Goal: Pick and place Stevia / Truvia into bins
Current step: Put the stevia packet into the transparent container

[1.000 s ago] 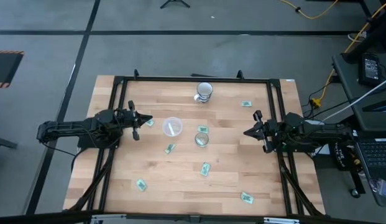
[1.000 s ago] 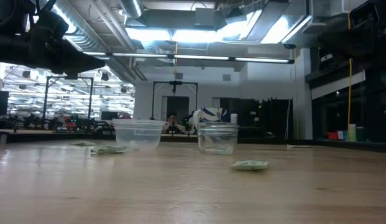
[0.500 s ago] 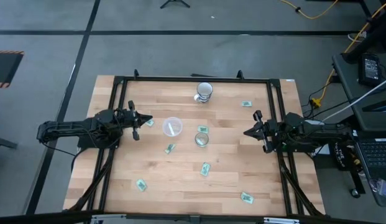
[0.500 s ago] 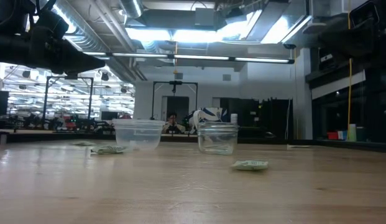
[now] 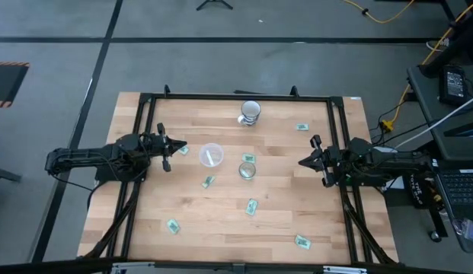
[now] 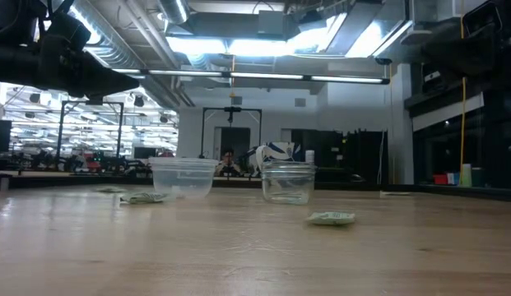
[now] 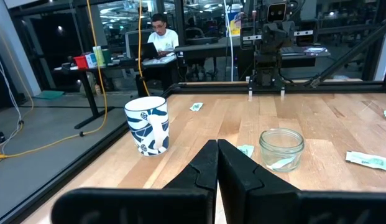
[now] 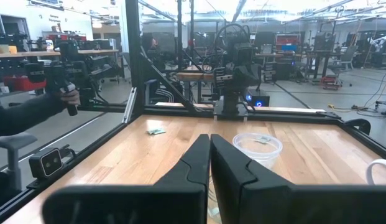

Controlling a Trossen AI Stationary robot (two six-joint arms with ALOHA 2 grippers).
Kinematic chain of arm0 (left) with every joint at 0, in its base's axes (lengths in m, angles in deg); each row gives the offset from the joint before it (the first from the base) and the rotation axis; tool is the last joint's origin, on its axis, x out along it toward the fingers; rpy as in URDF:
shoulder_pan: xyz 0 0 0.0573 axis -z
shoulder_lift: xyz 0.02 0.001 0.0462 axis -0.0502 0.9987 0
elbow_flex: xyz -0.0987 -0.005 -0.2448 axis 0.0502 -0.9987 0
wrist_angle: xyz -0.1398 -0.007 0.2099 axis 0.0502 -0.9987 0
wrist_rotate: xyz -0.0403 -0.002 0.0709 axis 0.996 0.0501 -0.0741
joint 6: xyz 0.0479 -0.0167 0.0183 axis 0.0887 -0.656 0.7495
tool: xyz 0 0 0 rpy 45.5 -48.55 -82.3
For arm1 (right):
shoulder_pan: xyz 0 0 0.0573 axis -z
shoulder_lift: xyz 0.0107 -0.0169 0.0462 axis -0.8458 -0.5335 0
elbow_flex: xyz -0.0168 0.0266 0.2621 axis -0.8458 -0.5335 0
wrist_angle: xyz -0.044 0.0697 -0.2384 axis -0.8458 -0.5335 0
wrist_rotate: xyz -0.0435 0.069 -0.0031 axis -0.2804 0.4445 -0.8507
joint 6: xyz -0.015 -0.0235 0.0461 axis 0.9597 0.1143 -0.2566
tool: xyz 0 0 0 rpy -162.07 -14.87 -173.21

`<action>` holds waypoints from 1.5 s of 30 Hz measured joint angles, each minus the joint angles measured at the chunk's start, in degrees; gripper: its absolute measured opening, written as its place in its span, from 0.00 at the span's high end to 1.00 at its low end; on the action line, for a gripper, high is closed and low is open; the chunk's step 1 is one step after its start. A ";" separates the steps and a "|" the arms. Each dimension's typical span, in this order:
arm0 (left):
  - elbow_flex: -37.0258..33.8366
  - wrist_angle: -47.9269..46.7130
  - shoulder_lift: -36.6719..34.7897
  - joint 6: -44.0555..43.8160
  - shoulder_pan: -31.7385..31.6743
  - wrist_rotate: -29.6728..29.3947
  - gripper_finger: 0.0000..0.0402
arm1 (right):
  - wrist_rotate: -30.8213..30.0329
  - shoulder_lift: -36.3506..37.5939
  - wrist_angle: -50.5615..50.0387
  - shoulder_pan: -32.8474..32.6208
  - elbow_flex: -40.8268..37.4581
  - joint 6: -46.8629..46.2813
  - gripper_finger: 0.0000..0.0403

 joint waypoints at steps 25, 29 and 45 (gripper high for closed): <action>-0.01 -0.05 0.14 -1.52 0.02 -0.43 0.99 | -20.40 -6.20 -6.93 1.33 5.21 -4.92 0.99; -0.01 -0.10 0.62 -2.17 0.02 -2.49 0.99 | -24.34 -11.88 -7.80 1.88 7.86 -6.20 0.99; 5.25 -0.12 16.00 -7.27 -1.48 -4.74 0.99 | -29.20 -36.36 -23.79 11.33 26.58 -8.56 0.98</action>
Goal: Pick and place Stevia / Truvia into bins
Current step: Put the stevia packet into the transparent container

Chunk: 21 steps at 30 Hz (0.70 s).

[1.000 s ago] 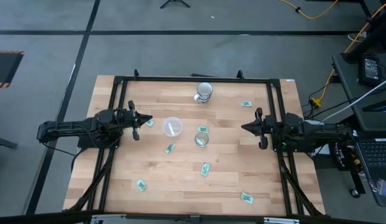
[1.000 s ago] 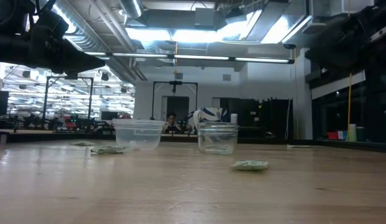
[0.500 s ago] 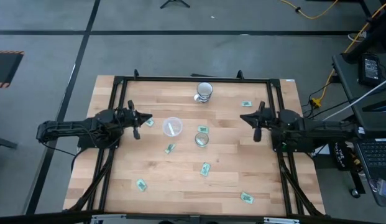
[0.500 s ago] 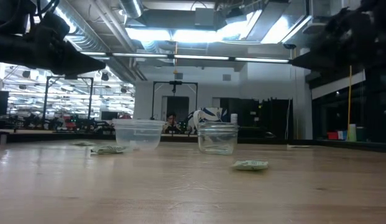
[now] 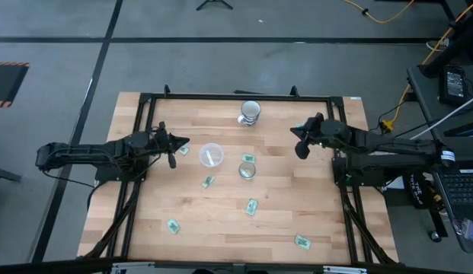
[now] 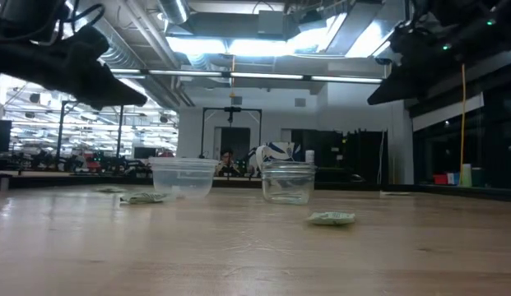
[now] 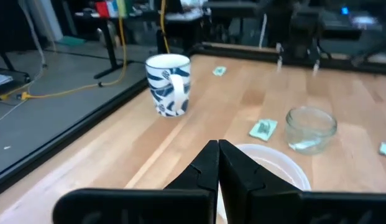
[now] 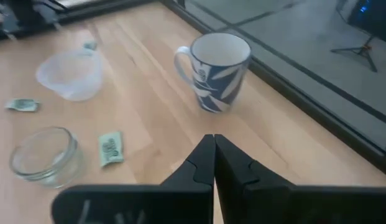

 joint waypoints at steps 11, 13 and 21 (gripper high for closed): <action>8.81 -0.34 15.49 3.21 -5.42 2.98 0.99 | 0.18 -2.27 -15.32 2.04 7.83 -5.55 0.98; 9.93 -0.35 17.27 4.36 -6.23 4.07 0.99 | 0.20 -2.35 -19.06 2.04 9.76 -8.47 0.98; 11.23 -0.36 20.76 5.37 -8.99 5.17 0.99 | -4.89 -5.73 -28.17 2.16 15.51 -12.34 0.98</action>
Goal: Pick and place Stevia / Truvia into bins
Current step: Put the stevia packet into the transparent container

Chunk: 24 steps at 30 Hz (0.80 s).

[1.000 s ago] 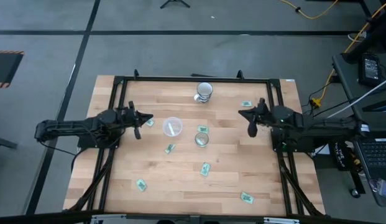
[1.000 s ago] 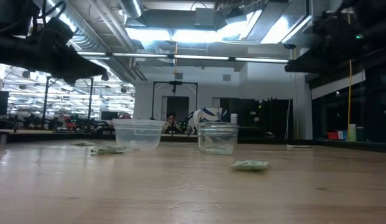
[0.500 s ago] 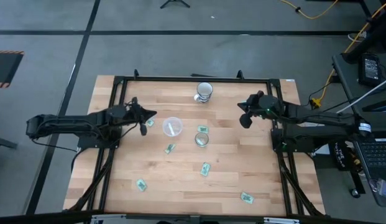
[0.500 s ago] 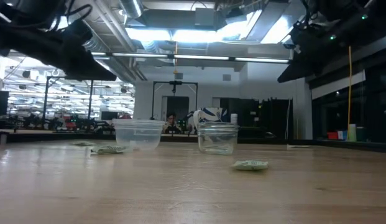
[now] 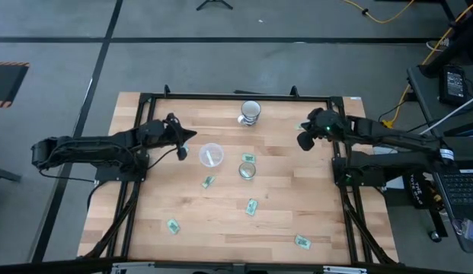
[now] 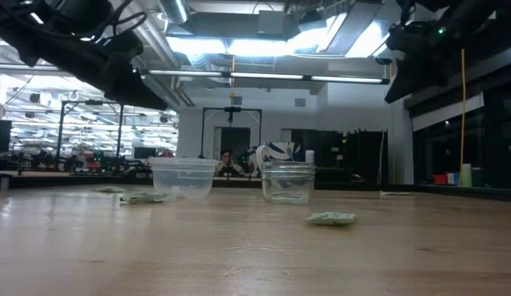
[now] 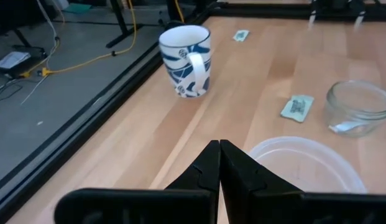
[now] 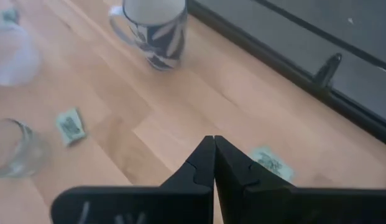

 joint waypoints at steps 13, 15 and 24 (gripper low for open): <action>0.00 0.46 0.81 1.50 -1.20 -0.15 0.99 | 0.02 -8.36 -1.61 10.10 0.53 -1.81 0.94; 0.00 0.48 0.81 1.51 -1.20 -0.15 0.99 | 0.07 -9.45 -1.61 11.51 0.53 -1.72 0.91; 0.00 0.46 0.81 2.40 -1.20 -0.17 0.99 | 4.98 -14.40 -0.96 14.79 0.53 -1.69 0.70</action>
